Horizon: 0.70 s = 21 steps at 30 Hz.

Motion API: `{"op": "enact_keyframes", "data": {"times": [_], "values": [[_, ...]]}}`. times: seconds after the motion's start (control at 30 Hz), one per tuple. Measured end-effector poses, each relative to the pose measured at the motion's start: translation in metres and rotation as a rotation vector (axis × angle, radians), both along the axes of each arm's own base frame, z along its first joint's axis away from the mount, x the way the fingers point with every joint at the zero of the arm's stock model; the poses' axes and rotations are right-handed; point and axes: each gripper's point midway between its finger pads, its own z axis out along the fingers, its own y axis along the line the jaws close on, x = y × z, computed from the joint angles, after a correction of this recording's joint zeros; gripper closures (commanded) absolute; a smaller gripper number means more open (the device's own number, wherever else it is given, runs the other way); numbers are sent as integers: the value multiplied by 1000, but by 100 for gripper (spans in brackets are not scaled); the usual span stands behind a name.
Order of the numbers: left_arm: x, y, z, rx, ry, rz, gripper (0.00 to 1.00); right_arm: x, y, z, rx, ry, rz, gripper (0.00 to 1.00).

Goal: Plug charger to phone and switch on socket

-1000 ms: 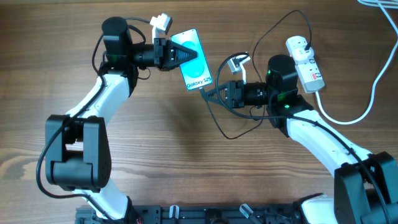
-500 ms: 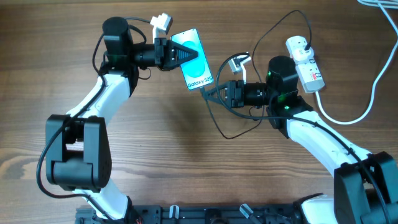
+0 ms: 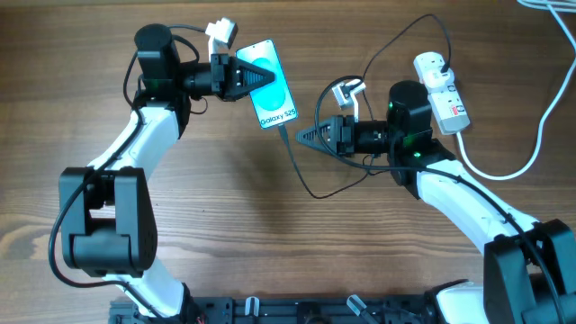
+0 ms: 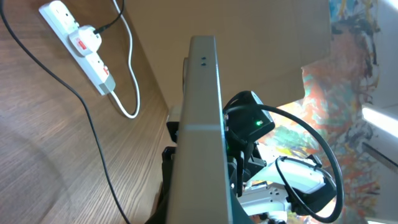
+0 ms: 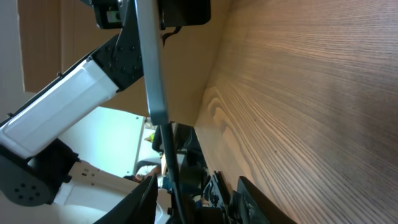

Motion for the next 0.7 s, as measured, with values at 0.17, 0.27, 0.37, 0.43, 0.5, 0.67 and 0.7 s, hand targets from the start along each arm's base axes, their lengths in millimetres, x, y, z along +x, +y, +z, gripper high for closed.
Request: {"op": "enact_keyframes", "data": {"times": [0.17, 0.27, 0.37, 0.43, 0.5, 0.67, 0.7], "values": [[-2, -4, 0, 0, 0, -10, 96, -3, 3, 0, 1, 0, 12, 64], [-5, -11, 0, 1, 0, -24, 96, -9, 10, 0, 1, 0, 35, 67], [-7, -16, 0, 1, 0, -37, 96, -11, 12, 0, 1, -1, 43, 71], [-7, -16, 0, 1, 0, -37, 96, -11, 12, 0, 1, -2, 43, 73], [-8, -16, 0, 1, 0, -37, 96, -11, 12, 0, 1, -2, 44, 74], [-7, -16, 0, 1, 0, -37, 96, -11, 12, 1, 2, -4, 44, 79], [-7, -16, 0, 1, -1, -36, 96, -11, 12, 1, 2, -4, 44, 81]]}}
